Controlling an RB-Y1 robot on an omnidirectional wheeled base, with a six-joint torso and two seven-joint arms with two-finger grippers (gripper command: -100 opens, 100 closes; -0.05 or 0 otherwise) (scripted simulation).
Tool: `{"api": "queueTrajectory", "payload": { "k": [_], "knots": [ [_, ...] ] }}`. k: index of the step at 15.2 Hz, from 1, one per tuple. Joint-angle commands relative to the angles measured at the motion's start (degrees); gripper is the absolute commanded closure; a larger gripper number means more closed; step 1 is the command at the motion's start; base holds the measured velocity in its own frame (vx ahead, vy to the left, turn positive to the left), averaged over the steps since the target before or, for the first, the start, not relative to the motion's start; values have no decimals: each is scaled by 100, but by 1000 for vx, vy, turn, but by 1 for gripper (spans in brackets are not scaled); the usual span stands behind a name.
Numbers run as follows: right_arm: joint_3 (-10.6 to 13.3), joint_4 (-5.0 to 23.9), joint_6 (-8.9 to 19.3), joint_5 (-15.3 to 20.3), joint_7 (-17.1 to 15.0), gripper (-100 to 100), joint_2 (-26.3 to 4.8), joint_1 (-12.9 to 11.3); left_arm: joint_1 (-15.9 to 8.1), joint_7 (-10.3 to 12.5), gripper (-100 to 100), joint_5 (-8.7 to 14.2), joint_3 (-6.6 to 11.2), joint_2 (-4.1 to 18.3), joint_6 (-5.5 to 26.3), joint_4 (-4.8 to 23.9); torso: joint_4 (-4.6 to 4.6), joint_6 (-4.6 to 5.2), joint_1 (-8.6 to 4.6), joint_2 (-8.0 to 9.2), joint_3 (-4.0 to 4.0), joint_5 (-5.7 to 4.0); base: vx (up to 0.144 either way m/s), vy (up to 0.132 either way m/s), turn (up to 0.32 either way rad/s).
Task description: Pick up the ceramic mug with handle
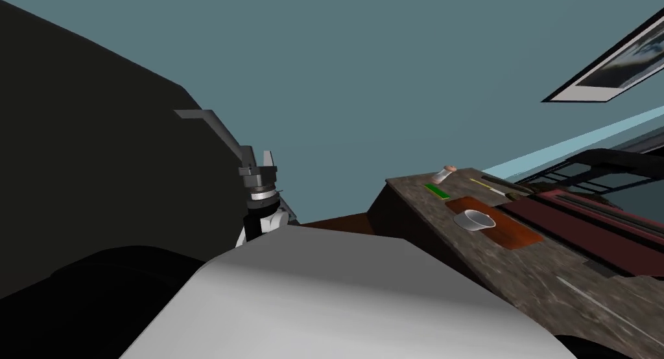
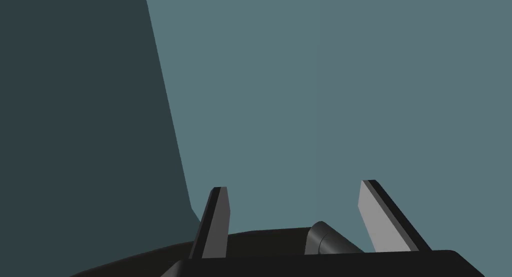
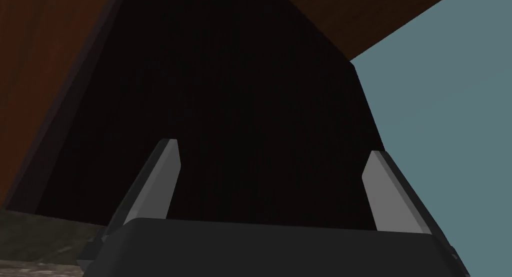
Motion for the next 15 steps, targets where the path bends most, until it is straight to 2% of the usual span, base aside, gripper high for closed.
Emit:
{"api": "queueTrajectory", "payload": {
  "k": [1,2,4,5,6,7,9,10,11,12,13,14,15],
  "knots": [
    [17,280,12,-8,48,-100,-230,132,0,0,0,0,0,0,0,0,0,0,0,0,0,0,104,114,218],
    [51,458,31,-32,65,-100,-409,246,0,0,0,0,0,0,0,0,0,2,3,-1,-1,1,122,100,281],
    [51,540,31,-32,65,-100,-521,246,1,0,0,0,0,0,0,0,-2,1,-4,-6,-4,1,95,57,128],
    [87,787,44,-60,85,-100,-708,342,1,0,0,0,1,0,0,0,0,6,-13,3,1,-2,82,58,180],
    [87,787,44,-60,85,-100,-803,342,0,0,0,0,1,0,0,0,1,0,-13,5,2,-2,89,58,192],
    [125,962,50,-91,107,-100,-970,420,0,0,0,0,1,0,0,0,1,1,-13,4,2,-2,119,74,283],
    [125,1019,50,-91,107,-100,-1075,420,0,0,0,0,1,0,0,0,-2,0,-8,-9,-6,-1,114,58,156],
    [167,1192,50,-124,131,-100,-1318,481,1,0,0,0,1,1,0,0,-1,5,-13,-2,-2,-2,85,54,172],
    [167,1234,50,-124,131,-100,-1335,481,0,0,0,0,1,0,0,0,0,0,-12,2,0,-2,96,53,206],
    [211,1430,44,-159,158,-100,-1515,526,0,0,0,0,1,0,0,0,1,1,-13,2,1,-3,132,55,275],
    [211,1431,44,-159,158,-100,-1581,526,0,0,0,0,0,0,0,0,-1,-3,-13,-7,-4,-3,124,41,222],
    [258,1609,32,-195,185,-100,-1760,555,0,0,0,0,1,1,0,0,-2,-1,-16,-9,-6,-3,121,22,280],
    [258,1609,32,-195,185,-100,-1812,555,0,0,0,0,1,1,0,0,-3,-5,-21,-11,-7,-4,126,17,224]
  ]
}}
